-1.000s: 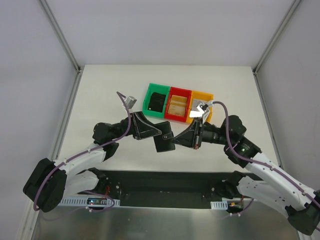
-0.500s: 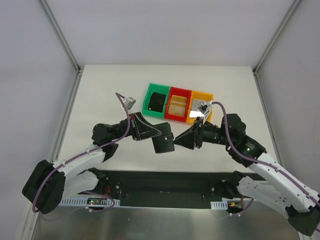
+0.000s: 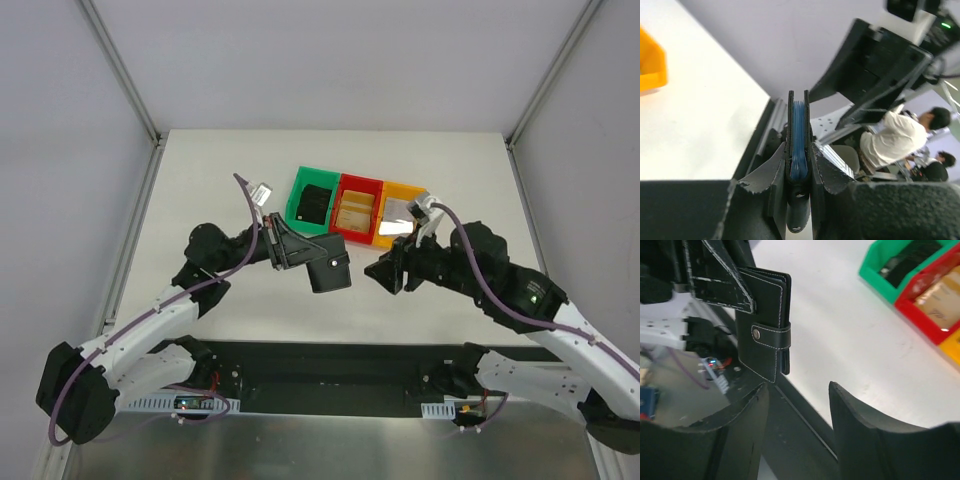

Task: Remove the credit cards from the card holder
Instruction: Open the card holder.

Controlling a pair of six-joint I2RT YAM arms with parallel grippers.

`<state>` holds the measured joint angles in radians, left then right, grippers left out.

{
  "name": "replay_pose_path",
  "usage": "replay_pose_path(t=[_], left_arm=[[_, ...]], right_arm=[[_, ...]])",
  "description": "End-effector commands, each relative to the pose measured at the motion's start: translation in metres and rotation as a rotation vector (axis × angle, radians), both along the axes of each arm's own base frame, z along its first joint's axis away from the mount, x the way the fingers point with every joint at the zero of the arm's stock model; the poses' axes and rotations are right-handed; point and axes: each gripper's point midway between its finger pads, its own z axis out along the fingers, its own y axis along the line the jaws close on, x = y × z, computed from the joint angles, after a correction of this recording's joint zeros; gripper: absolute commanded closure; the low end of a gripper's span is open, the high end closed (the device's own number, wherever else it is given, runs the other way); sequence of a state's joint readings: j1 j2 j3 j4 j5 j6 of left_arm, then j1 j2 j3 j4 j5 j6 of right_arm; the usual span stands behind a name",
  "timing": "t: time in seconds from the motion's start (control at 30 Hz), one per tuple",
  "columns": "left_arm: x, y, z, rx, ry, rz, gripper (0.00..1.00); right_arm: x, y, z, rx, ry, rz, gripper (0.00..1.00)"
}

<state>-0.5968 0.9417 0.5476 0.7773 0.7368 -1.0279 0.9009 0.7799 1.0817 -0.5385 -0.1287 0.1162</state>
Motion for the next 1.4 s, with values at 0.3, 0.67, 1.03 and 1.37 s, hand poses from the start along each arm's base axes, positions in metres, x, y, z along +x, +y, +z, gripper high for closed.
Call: replay_pose_path(t=[0.3,0.67,1.03,1.37], left_arm=[[0.053,0.016,-0.051,0.435,0.169,0.413,1.00],[0.056,0.015,-0.041,0.515,0.163,0.509,1.00],[0.052,0.011,-0.037,0.495,0.197,0.507,1.00],[0.051,0.015,-0.035,0.478,0.206,0.538,1.00]], right_arm=[[0.055,-0.009,-0.013,-0.461,-0.266,-0.280,0.44],[0.049,0.054,-0.017,-0.418,-0.276,-0.206,0.49],[0.054,0.080,-0.020,-0.409,-0.278,-0.221,0.50],[0.059,0.093,-0.032,-0.459,-0.261,-0.222,0.55]])
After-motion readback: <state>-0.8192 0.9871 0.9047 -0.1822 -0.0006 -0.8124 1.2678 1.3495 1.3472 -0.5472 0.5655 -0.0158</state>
